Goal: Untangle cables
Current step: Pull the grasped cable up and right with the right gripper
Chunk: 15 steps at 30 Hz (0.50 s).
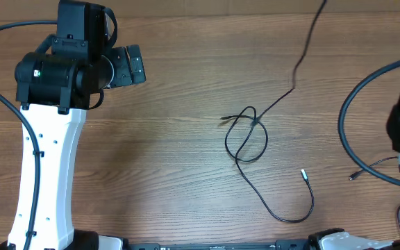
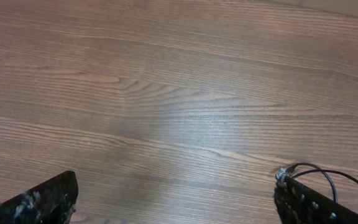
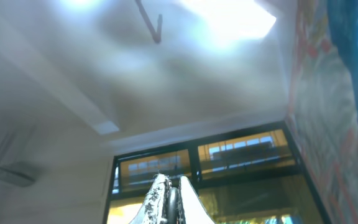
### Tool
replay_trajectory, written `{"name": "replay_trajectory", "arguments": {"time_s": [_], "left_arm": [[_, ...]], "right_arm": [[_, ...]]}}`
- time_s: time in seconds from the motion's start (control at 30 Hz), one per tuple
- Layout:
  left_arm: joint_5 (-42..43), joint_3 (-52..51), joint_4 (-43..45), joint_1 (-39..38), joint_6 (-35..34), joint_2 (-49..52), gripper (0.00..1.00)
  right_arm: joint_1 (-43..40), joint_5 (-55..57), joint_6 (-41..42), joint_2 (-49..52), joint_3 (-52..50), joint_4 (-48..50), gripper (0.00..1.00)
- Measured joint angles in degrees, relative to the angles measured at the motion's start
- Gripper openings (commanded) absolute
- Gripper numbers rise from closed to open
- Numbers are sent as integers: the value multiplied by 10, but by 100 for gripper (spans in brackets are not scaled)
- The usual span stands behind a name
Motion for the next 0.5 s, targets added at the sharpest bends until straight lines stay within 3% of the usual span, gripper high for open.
{"name": "replay_trajectory", "arguments": {"time_s": [0.13,0.33,0.5], "left_arm": [[0,0,0,0,0,0,100],[0,0,0,0,0,0,99],[0,0,0,0,0,0,100]], "right_arm": [[-23,2,-4,1,6,-27,4],[-95,35,-44,9,9,-152,4],[-201,75,-71,54,10,-251,4]]}}
